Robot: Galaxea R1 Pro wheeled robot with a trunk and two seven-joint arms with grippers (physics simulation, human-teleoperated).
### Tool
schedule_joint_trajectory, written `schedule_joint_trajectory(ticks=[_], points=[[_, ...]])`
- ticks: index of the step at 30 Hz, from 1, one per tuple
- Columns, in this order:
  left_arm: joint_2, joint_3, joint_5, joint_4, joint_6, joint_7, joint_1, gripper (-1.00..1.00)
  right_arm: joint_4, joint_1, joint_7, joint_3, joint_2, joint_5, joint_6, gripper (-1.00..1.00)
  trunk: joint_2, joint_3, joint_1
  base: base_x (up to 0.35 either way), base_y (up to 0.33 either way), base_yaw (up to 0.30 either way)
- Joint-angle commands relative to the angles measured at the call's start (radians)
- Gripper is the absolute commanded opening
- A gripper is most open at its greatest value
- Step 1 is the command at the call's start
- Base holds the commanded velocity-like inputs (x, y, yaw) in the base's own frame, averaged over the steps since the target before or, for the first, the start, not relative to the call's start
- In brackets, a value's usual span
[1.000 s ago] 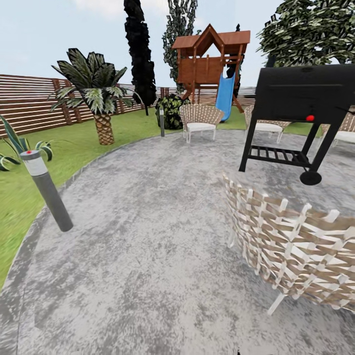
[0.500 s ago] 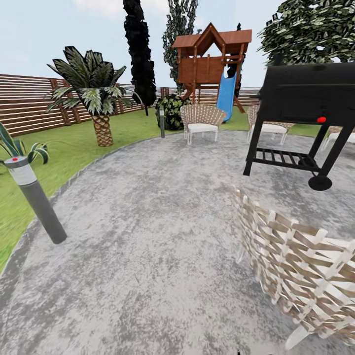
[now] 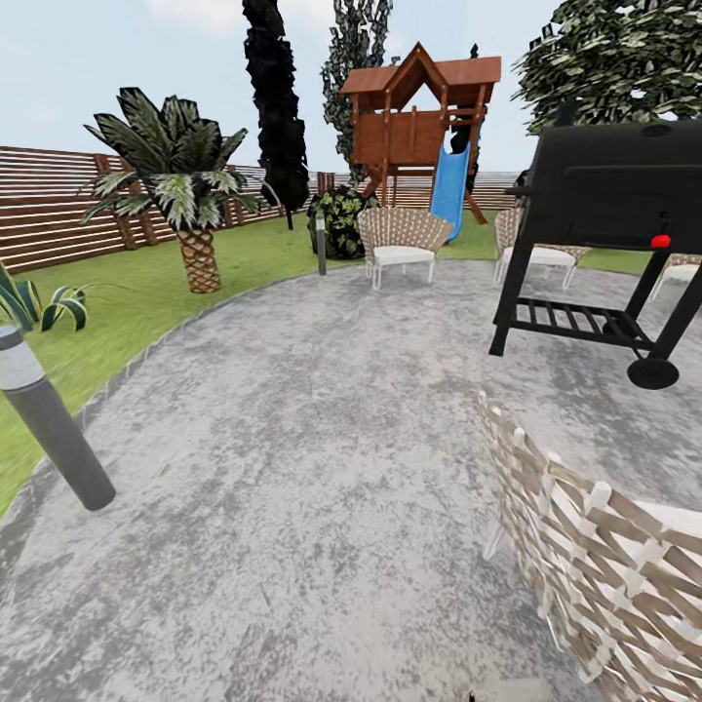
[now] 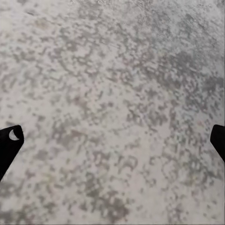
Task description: Pick up the pesticide atomizer in the garden and spray insectifuge to fully cover both potted plants in the garden.
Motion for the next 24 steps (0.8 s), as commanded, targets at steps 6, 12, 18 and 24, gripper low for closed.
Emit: schedule_joint_trajectory(ticks=[6,12,18,24], points=[[0.002,-0.003,0.011,0.001,-0.002,-0.006,-0.001,-1.0,0.002,-0.001,-0.005,0.008,0.0,-0.001,-0.001,1.0,0.0,-0.001,0.0,0.339,0.0,0.0],[0.002,-0.003,0.011,0.001,-0.001,-0.006,-0.001,-1.0,0.002,-0.001,-0.005,0.008,0.0,-0.001,-0.001,1.0,0.0,-0.001,0.0,0.339,0.043,0.0],[0.002,-0.003,0.012,0.001,-0.001,-0.006,-0.001,-1.0,0.002,-0.001,-0.004,0.008,0.0,-0.001,-0.001,1.0,0.0,-0.001,0.0,0.318,0.181,0.0],[0.002,-0.003,0.011,0.001,-0.001,-0.007,-0.001,-1.0,0.002,-0.001,-0.004,0.008,0.0,0.0,-0.001,1.0,0.0,-0.001,0.0,0.301,0.215,0.0]])
